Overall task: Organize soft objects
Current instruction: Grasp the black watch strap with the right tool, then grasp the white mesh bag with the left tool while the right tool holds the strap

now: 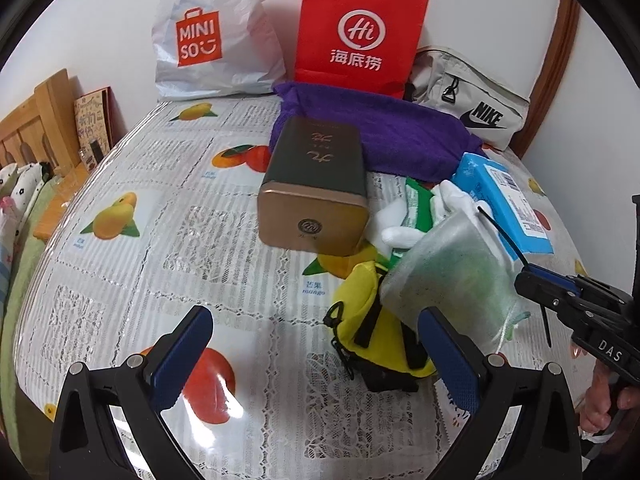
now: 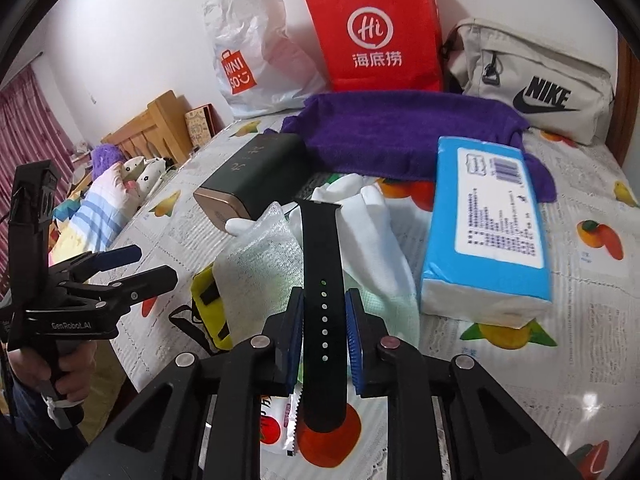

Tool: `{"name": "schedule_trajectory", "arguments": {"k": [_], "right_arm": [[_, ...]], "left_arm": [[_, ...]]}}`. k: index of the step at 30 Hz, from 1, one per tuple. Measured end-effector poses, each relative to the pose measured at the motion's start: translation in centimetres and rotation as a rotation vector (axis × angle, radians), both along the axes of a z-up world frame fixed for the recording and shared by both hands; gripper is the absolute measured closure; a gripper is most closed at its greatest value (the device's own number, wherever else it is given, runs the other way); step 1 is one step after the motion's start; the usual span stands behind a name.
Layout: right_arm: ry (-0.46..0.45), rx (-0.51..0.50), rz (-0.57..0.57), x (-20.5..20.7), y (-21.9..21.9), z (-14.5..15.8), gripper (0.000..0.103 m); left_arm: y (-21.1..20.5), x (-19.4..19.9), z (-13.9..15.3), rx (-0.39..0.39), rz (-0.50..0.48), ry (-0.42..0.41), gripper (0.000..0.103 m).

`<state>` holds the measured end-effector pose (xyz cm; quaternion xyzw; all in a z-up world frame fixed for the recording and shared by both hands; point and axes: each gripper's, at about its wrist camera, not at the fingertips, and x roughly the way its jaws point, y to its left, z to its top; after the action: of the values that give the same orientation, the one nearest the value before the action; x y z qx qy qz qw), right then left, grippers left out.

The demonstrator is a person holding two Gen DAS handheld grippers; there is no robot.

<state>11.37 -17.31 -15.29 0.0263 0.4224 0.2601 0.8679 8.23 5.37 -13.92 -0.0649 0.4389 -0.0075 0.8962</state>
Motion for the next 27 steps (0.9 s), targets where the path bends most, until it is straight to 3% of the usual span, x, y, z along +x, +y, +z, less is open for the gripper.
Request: {"name": "schedule_trajectory", "arguments": {"k": [7, 14, 27], "right_arm": [[-0.037, 0.002, -0.025, -1.8, -1.6, 1.2, 0.087], [-0.027, -0.015, -0.044, -3.5, -3.7, -0.3, 0.087], [0.004, 0.013, -0.108, -4.8, -7.1, -1.7, 0.088]], "left_arm": [[-1.6, -0.5, -0.3, -0.019, -0.068, 0.01, 0.0], [-3.2, -0.6, -1.1, 0.004, -0.091, 0.037, 0.0], [-4.9, 0.4, -0.7, 0.002, -0.13, 0.009, 0.0]]}}
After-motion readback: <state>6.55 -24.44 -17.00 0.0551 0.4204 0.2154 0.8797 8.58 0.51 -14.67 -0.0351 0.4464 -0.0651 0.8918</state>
